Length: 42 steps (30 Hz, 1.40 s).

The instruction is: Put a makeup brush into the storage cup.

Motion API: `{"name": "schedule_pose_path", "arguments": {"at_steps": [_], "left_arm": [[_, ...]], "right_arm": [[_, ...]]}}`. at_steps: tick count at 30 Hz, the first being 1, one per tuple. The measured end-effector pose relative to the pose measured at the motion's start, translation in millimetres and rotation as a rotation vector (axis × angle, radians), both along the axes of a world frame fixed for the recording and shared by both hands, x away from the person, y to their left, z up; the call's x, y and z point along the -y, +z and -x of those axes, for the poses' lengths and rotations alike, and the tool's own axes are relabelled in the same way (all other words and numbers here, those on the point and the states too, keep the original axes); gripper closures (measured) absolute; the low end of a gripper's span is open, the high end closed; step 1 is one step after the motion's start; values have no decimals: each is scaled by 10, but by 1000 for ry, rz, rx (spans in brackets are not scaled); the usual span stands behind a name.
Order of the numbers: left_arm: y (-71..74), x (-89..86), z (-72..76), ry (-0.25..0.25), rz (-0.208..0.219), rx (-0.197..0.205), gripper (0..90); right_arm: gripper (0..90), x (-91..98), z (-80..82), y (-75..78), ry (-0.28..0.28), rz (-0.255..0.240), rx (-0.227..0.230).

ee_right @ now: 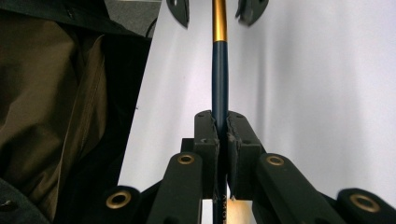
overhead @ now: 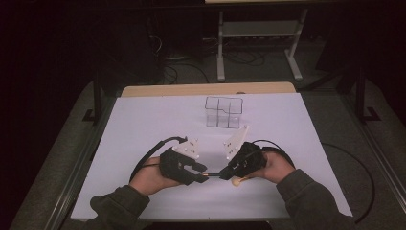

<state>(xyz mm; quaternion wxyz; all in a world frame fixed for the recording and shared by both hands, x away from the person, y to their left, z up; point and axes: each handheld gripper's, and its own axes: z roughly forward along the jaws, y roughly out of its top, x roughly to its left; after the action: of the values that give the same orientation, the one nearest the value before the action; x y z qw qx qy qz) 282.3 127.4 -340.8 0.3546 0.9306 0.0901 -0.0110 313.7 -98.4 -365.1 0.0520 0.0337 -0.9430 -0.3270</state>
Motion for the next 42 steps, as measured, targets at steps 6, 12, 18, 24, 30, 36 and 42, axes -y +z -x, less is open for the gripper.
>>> {"name": "schedule_pose_path", "arguments": {"at_steps": [6, 12, 18, 24, 30, 36, 42], "left_arm": [[-11, -82, 3, 14, 10, -5, 615], [-52, -118, 8, 27, 22, -20, 606], [-52, -136, -7, 25, 30, -13, 682], [-52, -121, -1, 18, 22, -17, 787], [-30, -111, -11, 2, 16, -12, 828], [-7, -77, -5, -17, -9, -5, 838], [19, -52, 4, -21, -26, 1, 841]], "right_arm": [[835, 69, 15, 15, -25, -14, 6], [834, 80, 27, 18, -25, -25, 19], [834, 95, 33, 10, -28, -29, 23], [835, 102, 31, 14, -26, -38, 28], [834, 105, 39, -21, -26, -43, 17], [828, 90, 41, -83, -24, -36, 8], [817, 66, 43, -105, -37, -14, -4]]}}
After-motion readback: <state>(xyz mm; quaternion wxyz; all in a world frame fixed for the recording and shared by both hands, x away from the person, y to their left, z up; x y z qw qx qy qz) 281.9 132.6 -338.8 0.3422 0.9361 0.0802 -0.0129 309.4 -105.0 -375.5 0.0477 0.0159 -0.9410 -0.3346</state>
